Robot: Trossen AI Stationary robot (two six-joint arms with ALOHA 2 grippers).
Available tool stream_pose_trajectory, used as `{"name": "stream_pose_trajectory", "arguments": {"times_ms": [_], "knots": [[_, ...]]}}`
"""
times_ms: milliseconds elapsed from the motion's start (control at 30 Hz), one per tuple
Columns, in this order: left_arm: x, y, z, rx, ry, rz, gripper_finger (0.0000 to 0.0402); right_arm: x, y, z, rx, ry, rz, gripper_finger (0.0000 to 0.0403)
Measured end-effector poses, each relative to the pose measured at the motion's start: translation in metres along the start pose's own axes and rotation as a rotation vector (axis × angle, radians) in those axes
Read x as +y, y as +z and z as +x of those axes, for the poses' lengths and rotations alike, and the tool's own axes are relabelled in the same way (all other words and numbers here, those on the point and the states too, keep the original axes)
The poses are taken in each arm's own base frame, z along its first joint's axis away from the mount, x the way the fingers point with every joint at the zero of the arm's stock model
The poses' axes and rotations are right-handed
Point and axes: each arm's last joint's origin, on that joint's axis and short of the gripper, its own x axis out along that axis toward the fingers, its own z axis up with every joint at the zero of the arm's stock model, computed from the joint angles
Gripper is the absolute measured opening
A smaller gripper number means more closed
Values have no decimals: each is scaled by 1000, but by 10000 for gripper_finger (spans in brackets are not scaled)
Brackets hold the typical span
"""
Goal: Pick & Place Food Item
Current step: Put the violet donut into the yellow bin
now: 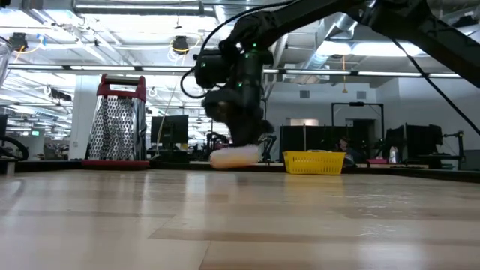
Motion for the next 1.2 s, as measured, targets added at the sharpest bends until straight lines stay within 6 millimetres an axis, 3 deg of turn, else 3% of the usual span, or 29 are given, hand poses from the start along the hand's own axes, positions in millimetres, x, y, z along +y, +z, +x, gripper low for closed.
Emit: {"name": "stream_pose_trajectory", "arguments": {"times_ms": [300, 467, 600, 967, 1200], "knots": [[-3, -1, -2, 10, -20, -6, 120, -38, 8, -75, -34, -135, 58, 76], [-7, 0, -6, 11, -23, -18, 120, -74, 3, -125, -175, -122, 148, 80], [-8, 1, -8, 11, -34, -42, 120, -110, -5, -150, -243, -124, 257, 80], [-10, 0, -9, 20, -38, -117, 120, -216, -35, -166, -308, -94, 543, 80], [-10, -1, -9, 27, -41, -117, 120, -262, -56, -139, -206, -132, 657, 80]]}}
